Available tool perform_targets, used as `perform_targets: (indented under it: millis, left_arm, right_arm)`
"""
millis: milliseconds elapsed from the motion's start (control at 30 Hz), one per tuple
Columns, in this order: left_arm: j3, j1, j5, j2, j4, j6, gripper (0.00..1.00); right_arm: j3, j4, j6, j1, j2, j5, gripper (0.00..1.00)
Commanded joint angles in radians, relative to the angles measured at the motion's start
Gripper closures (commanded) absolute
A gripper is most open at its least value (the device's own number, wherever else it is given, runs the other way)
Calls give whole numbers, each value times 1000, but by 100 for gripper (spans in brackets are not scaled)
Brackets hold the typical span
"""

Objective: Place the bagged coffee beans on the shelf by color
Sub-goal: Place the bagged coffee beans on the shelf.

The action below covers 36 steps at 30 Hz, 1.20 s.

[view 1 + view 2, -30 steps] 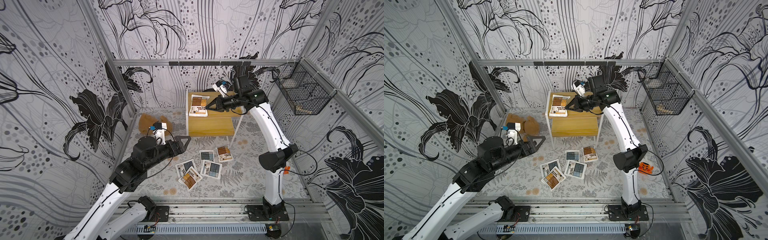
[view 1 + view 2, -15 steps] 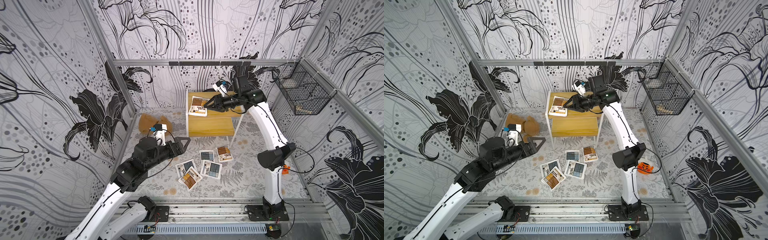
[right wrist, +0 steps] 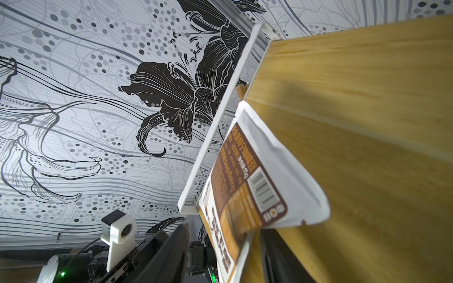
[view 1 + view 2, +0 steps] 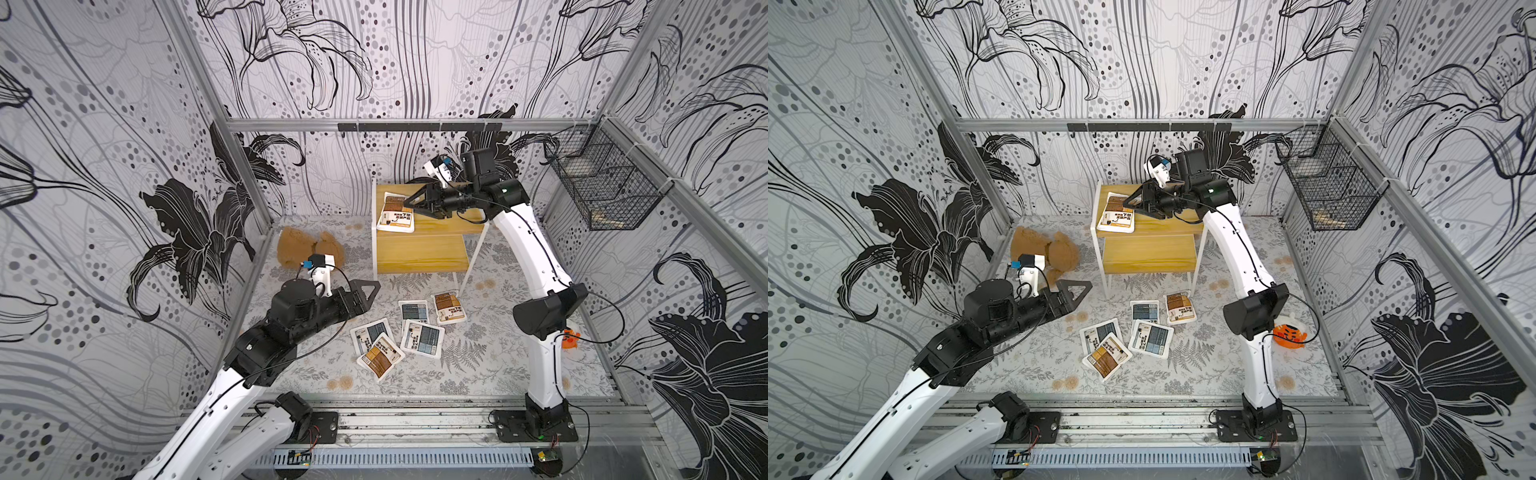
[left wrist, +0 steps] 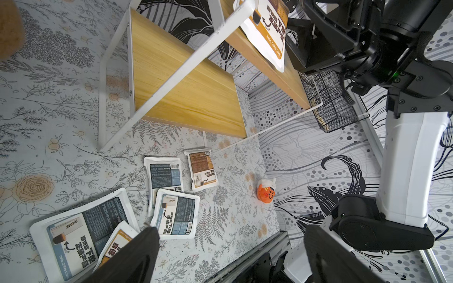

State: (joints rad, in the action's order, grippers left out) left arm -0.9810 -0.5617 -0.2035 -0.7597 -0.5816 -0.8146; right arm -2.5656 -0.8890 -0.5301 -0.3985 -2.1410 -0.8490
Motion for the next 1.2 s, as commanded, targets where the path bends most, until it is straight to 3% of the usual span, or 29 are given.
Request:
perform_targets:
  millis: [0, 500, 833, 967, 1167]
  left_arm:
    - [9, 5, -7, 12, 34, -1, 3]
    - [35, 4, -7, 33, 31, -6, 3]
    - [37, 4, -18, 24, 49, 11, 3]
    - [76, 5, -30, 21, 98, -2, 3]
    - [216, 4, -38, 64, 174, -60, 3]
  right_arm:
    - [-27, 56, -42, 3, -12, -23, 48]
    - [-45, 95, -88, 6, -20, -16, 47]
    - [-24, -46, 21, 23, 89, 182, 46]
    - [114, -91, 84, 17, 230, 262, 46]
    - [573, -4, 100, -29, 545, 292, 45]
